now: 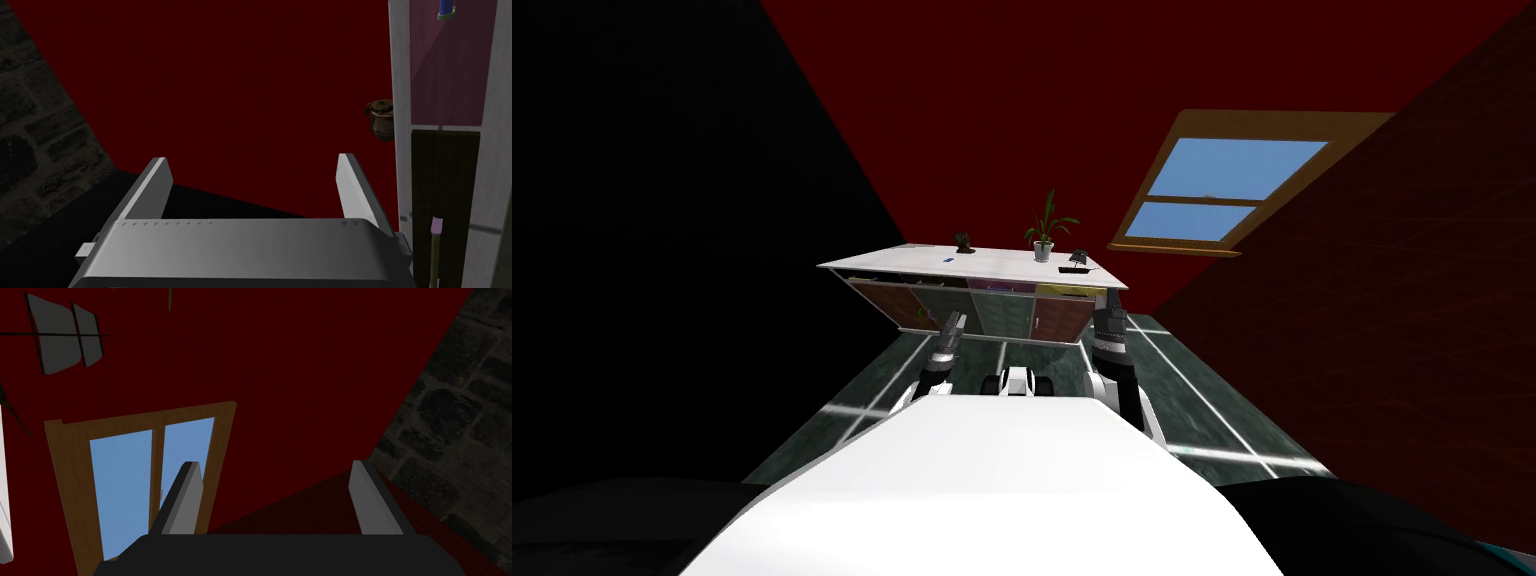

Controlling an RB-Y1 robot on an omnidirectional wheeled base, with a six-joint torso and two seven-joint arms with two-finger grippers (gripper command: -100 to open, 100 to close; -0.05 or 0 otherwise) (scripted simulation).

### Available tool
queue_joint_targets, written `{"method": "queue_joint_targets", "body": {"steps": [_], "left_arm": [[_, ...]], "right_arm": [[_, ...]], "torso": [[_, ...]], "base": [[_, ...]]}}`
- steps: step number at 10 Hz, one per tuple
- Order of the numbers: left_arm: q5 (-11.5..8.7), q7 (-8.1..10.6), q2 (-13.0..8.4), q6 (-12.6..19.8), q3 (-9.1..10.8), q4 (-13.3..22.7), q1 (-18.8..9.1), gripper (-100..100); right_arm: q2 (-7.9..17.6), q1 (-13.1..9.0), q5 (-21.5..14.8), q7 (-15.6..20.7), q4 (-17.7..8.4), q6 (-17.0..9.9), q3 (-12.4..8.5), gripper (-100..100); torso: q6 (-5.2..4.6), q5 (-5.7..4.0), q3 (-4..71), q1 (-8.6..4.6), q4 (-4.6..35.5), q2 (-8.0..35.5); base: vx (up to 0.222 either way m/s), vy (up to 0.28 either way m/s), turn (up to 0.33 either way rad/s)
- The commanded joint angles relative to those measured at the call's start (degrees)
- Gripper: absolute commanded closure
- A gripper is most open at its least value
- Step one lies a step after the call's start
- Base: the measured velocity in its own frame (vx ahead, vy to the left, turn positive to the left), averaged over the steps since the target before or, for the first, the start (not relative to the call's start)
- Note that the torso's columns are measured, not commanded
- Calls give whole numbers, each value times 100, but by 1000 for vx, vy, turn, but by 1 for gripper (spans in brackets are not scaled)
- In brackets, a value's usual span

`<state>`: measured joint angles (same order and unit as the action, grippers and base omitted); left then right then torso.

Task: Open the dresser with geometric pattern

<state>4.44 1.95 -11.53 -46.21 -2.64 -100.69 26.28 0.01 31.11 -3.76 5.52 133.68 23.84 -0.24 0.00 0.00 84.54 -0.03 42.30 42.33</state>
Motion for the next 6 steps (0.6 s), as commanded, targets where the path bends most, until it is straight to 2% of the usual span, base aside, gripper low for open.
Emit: {"method": "queue_joint_targets", "body": {"steps": [1, 6], "left_arm": [[-6, 0, 31, -311, 15, 429, -92, -100], [-7, -13, 105, -897, 26, 1217, -231, -100]], "right_arm": [[0, 0, 0, 0, 0, 0, 0, 0], [0, 0, 0, 0, 0, 0, 0, 0]], "torso": [[0, 1, 1, 8, -1, -3], [0, -1, 2, 1, -1, -2]], "base": [[130, 34, -30], [149, 1, -30]]}}
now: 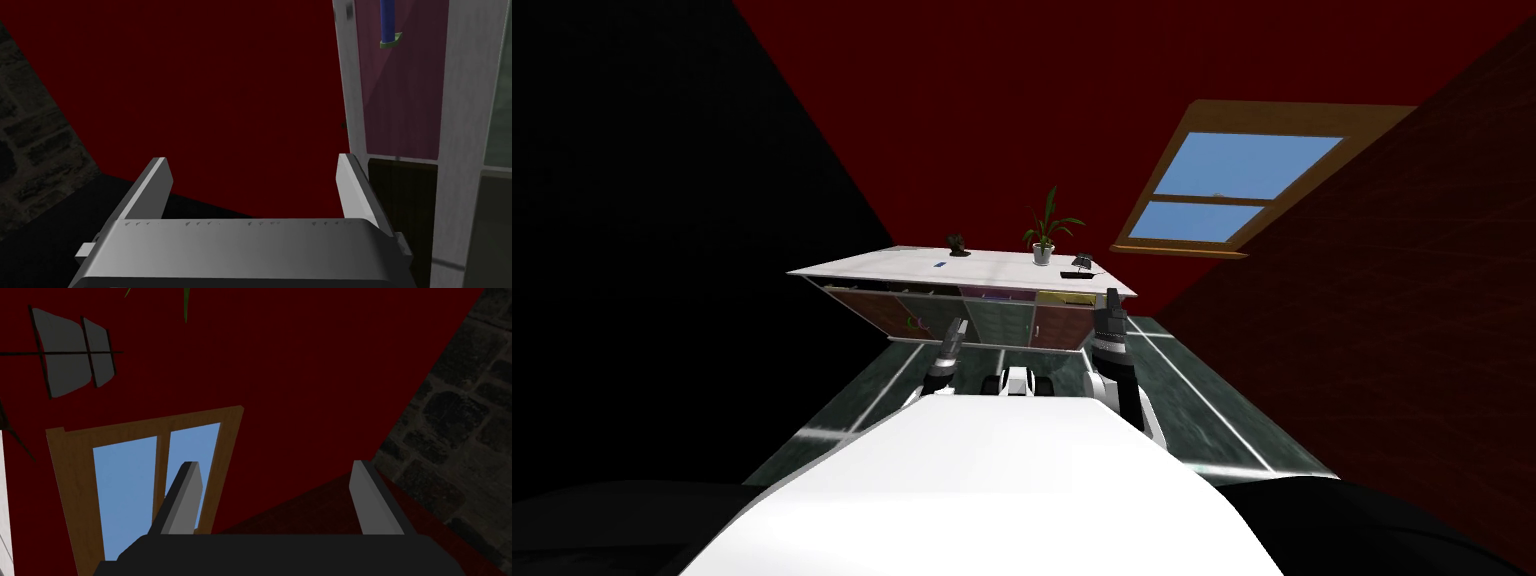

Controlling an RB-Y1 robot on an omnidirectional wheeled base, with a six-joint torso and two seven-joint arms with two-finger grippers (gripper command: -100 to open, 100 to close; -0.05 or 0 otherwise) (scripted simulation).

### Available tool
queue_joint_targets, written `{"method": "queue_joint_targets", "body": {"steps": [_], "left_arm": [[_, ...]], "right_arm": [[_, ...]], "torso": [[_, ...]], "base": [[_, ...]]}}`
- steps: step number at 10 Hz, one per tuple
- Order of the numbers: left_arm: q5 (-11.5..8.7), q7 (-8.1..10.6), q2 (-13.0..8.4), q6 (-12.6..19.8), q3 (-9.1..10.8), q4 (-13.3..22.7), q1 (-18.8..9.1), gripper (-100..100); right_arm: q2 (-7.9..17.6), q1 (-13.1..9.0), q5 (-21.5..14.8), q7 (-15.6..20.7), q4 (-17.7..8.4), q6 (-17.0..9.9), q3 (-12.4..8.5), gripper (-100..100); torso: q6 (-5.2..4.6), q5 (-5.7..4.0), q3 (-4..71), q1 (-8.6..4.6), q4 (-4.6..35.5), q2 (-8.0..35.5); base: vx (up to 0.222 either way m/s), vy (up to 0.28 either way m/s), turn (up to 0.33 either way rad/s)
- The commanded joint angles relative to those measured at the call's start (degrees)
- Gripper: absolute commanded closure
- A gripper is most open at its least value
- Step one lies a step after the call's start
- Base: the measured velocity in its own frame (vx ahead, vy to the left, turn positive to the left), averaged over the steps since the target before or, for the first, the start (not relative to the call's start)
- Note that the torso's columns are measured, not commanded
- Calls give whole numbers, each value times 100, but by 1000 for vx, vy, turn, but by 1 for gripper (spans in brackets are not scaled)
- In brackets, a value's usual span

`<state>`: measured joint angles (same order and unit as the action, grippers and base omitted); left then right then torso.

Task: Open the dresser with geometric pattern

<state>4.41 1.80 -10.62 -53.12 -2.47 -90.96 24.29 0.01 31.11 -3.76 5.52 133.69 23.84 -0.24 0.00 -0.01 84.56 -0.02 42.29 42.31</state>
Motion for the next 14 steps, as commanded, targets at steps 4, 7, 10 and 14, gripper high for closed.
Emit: {"method": "queue_joint_targets", "body": {"steps": [4, 7, 10, 14], "left_arm": [[-4, -8, 115, -705, 17, 908, -150, -100], [-5, -16, 283, -1065, 23, 1385, -234, -100], [-5, -22, 595, -1360, 29, 1776, -304, -100], [-5, -26, 1124, -1550, 32, 2032, -349, -100]], "right_arm": [[0, 0, 0, 0, 0, 0, 0, 0], [0, 0, 0, 0, 0, 0, 0, 0], [0, 0, 0, 0, 0, 0, 0, 0], [0, -1, 0, 0, 0, 0, 0, 0]], "torso": [[0, 0, 6, -3, -2, -10], [0, 1, -1, 0, 1, 2], [0, 1, -1, 4, 1, 1], [0, 0, -4, -1, 2, 7]], "base": [[159, 19, -31], [152, 20, -32], [126, 9, -23], [78, 10, -13]]}}
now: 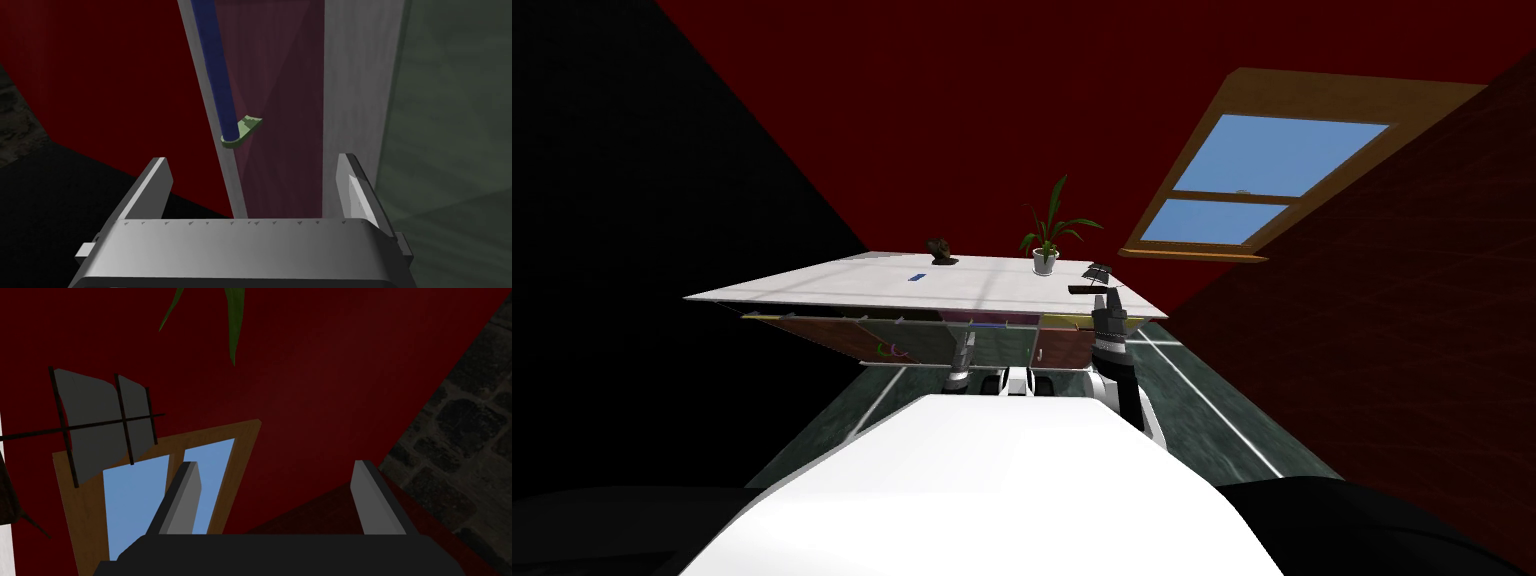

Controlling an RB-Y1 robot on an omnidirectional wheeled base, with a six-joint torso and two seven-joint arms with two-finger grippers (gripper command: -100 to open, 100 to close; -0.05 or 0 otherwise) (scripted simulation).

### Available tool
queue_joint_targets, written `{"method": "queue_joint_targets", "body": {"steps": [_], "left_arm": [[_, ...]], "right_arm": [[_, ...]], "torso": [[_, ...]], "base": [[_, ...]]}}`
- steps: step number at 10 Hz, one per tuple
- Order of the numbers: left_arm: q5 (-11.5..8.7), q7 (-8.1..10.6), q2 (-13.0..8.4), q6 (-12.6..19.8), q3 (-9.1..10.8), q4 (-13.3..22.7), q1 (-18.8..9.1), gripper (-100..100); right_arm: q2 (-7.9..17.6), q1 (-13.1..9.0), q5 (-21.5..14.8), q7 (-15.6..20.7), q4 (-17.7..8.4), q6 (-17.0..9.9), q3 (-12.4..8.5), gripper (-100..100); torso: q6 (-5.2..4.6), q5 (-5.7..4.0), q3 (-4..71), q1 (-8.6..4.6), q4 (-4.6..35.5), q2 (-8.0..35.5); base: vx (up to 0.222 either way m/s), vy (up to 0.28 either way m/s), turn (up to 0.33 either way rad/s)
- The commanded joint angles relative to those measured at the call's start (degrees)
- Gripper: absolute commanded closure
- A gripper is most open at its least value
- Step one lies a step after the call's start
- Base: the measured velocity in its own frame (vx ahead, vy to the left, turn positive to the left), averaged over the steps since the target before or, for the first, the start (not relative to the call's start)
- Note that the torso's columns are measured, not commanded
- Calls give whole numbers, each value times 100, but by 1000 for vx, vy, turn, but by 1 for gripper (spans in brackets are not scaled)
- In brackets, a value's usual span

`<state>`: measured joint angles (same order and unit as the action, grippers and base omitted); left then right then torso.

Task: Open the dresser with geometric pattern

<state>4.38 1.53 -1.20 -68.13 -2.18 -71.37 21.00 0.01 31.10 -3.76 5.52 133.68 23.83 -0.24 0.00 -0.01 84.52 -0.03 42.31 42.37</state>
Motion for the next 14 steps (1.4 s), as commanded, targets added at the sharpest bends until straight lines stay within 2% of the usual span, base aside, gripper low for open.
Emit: {"method": "queue_joint_targets", "body": {"steps": [1, 2, 6, 7, 8, 11, 12, 13, 14], "left_arm": [[-2, 5, 110, -11, 3, 17, -8, -100], [-7, 11, 118, 189, 11, -111, -86, -100], [-15, 19, 115, 589, 27, -367, -238, -100], [-13, 16, 117, 516, 25, -327, -215, -100], [-10, 14, 117, 322, 17, -196, -137, 100], [-3, 7, 120, -11, 3, 18, -10, 100], [-5, 6, 121, 65, 7, -14, -48, 100], [-2, -1, -143, 35, 6, -1, -44, -100], [0, -4, -252, 40, 5, -5, -44, -100]], "right_arm": [[0, 0, 0, 0, 0, 0, 0, 0], [0, -1, 0, 0, 0, 0, 0, 0], [0, -1, 0, 0, 0, 0, 0, 0], [0, -1, 0, 0, 0, 0, 0, 0], [0, -1, 0, 0, 0, 0, 0, 0], [0, -1, 0, 0, 0, 0, 0, 0], [0, 0, 0, 0, 0, 0, 0, 0], [0, 0, 0, 0, 0, 0, 0, 0], [0, -1, 0, 0, 0, 0, 0, 0]], "torso": [[0, 0, -3, 1, 1, 5], [0, 1, -4, 3, 2, 6], [0, 1, 6, 3, -3, -10], [0, 1, 7, 3, -3, -11], [0, 1, 6, 4, -3, -11], [-5, 11, 29, 19, -21, -51], [-1, 5, 22, 12, -13, -37], [-1, 1, 11, 5, -5, -18], [0, 0, 2, 0, -1, -4]], "base": [[14, 1, -1], [0, 0, 0], [-10, -2, 5], [0, 0, 0], [8, 0, -9], [2, 0, -8], [5, 0, -1], [0, -10, -1], [-1, -23, 1]]}}
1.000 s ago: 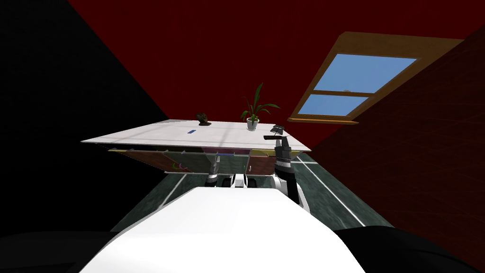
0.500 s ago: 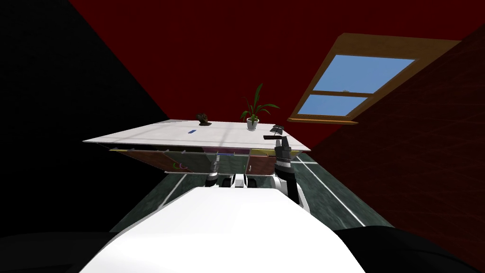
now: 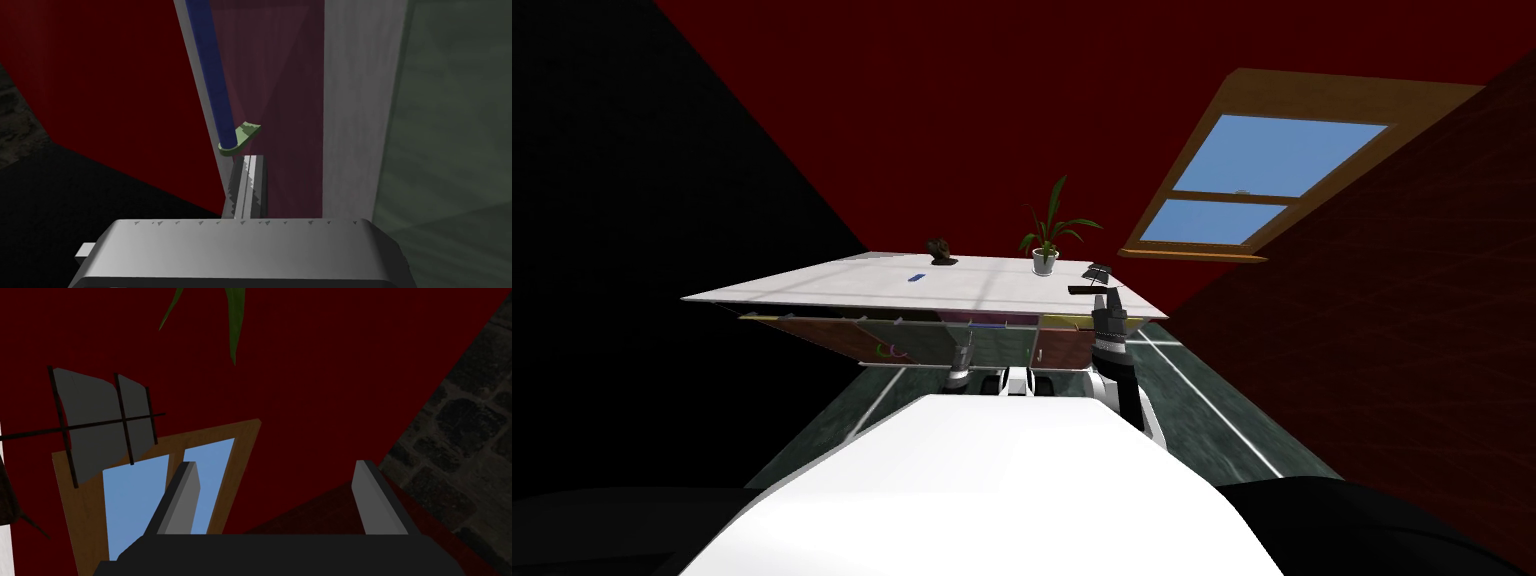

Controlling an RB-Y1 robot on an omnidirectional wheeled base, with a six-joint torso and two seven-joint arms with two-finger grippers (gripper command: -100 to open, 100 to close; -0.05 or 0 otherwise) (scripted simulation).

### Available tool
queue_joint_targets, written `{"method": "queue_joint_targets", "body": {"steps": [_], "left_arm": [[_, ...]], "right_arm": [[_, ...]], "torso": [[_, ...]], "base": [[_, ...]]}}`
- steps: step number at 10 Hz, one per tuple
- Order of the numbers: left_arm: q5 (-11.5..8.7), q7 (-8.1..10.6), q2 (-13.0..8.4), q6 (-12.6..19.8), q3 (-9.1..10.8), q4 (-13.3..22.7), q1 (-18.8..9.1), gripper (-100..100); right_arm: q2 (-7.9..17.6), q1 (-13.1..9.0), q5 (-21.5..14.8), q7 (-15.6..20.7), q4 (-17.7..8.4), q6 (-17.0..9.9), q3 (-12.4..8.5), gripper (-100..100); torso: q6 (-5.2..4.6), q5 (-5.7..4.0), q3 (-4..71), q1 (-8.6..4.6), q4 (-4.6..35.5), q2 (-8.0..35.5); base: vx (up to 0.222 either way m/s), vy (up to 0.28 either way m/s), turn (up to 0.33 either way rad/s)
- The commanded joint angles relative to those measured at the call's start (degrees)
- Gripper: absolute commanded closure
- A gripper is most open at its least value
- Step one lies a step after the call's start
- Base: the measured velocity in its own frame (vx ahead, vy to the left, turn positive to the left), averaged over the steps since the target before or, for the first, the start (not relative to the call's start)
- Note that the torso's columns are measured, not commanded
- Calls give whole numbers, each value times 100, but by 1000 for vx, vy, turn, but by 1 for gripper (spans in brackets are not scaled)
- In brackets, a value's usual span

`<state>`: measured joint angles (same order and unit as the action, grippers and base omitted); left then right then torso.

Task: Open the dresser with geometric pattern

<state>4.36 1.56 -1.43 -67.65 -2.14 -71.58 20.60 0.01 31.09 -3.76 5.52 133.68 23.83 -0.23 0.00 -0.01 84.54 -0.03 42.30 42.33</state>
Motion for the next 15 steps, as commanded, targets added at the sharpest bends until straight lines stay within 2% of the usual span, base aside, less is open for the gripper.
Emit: {"method": "queue_joint_targets", "body": {"steps": [1, 5, 8, 11, 12, 15], "left_arm": [[4, -11, -331, -1, 0, 13, -6, -100], [34, -65, -741, 83, -17, -26, -18, -100], [84, -146, -803, 158, -45, -146, -19, -100], [118, -198, -478, 176, -64, -256, -11, -100], [126, -209, -285, 177, -69, -283, -8, -100], [133, -221, 101, 181, -73, -306, -7, -100]], "right_arm": [[0, 0, 0, 0, 0, 0, 0, 0], [-1, 0, 0, 0, 0, 0, 1, 0], [-2, -1, 0, 0, 0, 0, 2, 0], [-2, -1, 0, 0, 0, 0, 2, 0], [-1, 0, 0, 0, 0, 0, 1, 0], [0, 0, 0, 0, 0, 0, 0, 0]], "torso": [[0, 0, -2, -4, 1, 3], [0, -1, 3, -5, -2, -5], [0, -5, 1, -16, 0, -2], [0, 3, 2, 8, -1, -2], [0, 7, 5, 28, -2, -8], [0, 4, 3, 15, -1, -4]], "base": [[-1, -32, 0], [-6, -63, 0], [-20, -174, 1], [-14, -159, 1], [12, -63, -2], [3, -24, 0]]}}
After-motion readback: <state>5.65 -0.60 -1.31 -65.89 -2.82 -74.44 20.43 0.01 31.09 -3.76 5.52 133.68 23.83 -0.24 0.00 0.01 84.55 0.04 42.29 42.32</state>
